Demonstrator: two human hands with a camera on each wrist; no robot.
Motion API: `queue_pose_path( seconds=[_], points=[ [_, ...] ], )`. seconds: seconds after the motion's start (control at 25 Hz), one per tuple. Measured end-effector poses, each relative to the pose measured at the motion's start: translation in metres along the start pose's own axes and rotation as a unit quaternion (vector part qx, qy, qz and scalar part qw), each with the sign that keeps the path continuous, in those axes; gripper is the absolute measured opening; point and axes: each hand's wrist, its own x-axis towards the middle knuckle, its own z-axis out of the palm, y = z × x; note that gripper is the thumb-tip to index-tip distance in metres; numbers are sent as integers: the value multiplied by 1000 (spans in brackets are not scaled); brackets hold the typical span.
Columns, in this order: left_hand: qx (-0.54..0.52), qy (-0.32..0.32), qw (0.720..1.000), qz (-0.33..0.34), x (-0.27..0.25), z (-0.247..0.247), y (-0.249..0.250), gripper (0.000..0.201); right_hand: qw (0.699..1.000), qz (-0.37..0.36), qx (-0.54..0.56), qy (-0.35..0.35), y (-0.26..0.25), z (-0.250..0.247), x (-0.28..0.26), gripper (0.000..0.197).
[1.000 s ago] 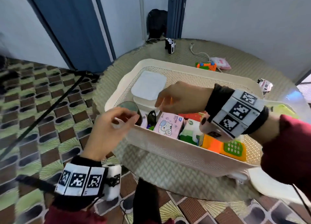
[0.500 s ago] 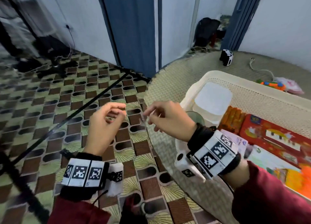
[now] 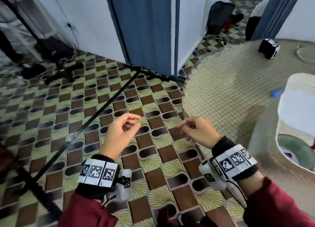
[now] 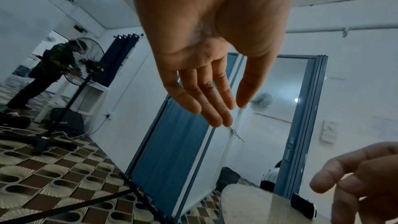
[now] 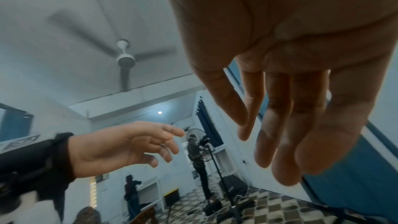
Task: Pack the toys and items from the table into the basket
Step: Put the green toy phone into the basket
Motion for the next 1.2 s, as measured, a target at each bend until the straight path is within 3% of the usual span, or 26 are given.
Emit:
queue_pose_path(
  seconds=[0.2,0.4,0.68,0.96,1.2],
  points=[
    [9,-80,997,-12,50,-11,-28,16,992,106,55,50,28,6,28,19],
    [27,-144,989,-4,119,6,-36,15,975,173,78,114,58,-19,62,18],
    [29,-216,975,37,254,47,-16,15,932,249,157,211,85,-50,135,18],
    [27,-331,939,88,367,104,8,16,902,289,144,286,87,-61,193,24],
    [16,-440,891,115,432,164,27,14,871,300,154,359,81,-83,228,25]
  ],
)
